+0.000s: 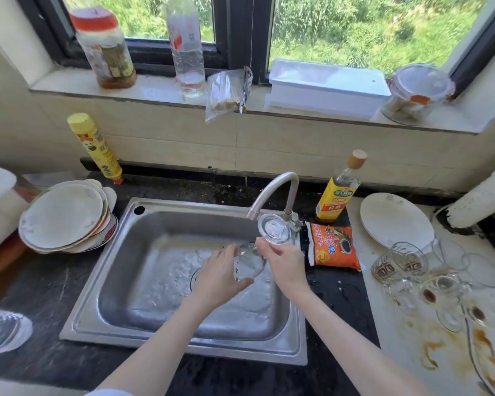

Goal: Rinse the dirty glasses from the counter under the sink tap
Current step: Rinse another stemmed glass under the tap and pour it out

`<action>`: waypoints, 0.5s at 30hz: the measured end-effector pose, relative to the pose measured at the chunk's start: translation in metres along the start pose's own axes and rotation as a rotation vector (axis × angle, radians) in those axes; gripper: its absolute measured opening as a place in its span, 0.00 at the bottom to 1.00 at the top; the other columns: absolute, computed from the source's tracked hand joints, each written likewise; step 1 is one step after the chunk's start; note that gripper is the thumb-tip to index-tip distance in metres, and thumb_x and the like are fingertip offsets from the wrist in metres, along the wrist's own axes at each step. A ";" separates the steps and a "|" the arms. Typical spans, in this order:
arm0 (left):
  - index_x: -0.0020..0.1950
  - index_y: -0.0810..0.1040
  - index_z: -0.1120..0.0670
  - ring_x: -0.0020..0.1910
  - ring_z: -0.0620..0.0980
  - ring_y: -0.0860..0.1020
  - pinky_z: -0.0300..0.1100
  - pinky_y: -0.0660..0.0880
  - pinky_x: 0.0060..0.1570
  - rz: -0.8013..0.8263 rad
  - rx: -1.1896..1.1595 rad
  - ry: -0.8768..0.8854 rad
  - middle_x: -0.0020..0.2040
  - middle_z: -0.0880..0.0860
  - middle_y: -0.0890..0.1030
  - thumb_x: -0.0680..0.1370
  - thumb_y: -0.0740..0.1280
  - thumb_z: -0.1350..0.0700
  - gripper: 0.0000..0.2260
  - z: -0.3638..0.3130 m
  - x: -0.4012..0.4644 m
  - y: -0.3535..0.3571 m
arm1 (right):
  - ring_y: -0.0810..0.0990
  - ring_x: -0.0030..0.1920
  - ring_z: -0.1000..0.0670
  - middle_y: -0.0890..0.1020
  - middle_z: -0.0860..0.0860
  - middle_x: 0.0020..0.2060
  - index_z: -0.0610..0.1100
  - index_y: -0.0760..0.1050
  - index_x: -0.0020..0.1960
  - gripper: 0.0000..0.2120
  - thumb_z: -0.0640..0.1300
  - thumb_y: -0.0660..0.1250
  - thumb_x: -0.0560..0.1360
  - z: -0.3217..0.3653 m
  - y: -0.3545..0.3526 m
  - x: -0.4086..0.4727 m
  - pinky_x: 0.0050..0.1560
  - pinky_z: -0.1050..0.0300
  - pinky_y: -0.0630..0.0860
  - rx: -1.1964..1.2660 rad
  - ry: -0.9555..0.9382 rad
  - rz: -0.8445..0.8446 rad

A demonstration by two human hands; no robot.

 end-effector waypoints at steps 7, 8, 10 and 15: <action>0.73 0.58 0.52 0.67 0.51 0.65 0.45 0.65 0.64 0.138 0.122 0.079 0.67 0.52 0.69 0.76 0.64 0.42 0.30 0.001 -0.030 -0.009 | 0.81 0.49 0.44 0.84 0.40 0.43 0.33 0.81 0.46 0.15 0.47 0.68 0.75 0.007 -0.017 -0.017 0.53 0.44 0.75 -0.105 -0.033 0.000; 0.74 0.56 0.52 0.69 0.52 0.63 0.45 0.63 0.65 0.154 0.170 0.122 0.69 0.52 0.68 0.77 0.62 0.42 0.31 -0.001 -0.032 -0.014 | 0.81 0.47 0.44 0.84 0.41 0.42 0.34 0.81 0.44 0.15 0.47 0.67 0.75 0.011 -0.022 -0.024 0.52 0.44 0.75 -0.117 -0.058 -0.029; 0.75 0.54 0.53 0.72 0.53 0.61 0.45 0.60 0.68 0.138 0.235 0.227 0.72 0.52 0.65 0.78 0.56 0.40 0.31 -0.006 -0.036 -0.026 | 0.80 0.42 0.44 0.83 0.41 0.38 0.32 0.80 0.40 0.17 0.47 0.66 0.76 0.019 -0.036 -0.041 0.47 0.43 0.75 -0.167 -0.119 -0.095; 0.72 0.65 0.54 0.68 0.56 0.69 0.51 0.64 0.68 -0.036 0.215 0.633 0.68 0.53 0.72 0.77 0.44 0.38 0.31 -0.031 -0.063 -0.053 | 0.75 0.32 0.49 0.79 0.46 0.28 0.39 0.78 0.30 0.19 0.46 0.66 0.77 0.036 -0.074 -0.112 0.38 0.50 0.70 -0.229 -0.144 -0.274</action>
Point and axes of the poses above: each hand's wrist, its own x-axis towards the middle knuckle, its own y-axis out of the palm, z = x × y, the point moved 2 cm from there along x, towards the middle knuckle
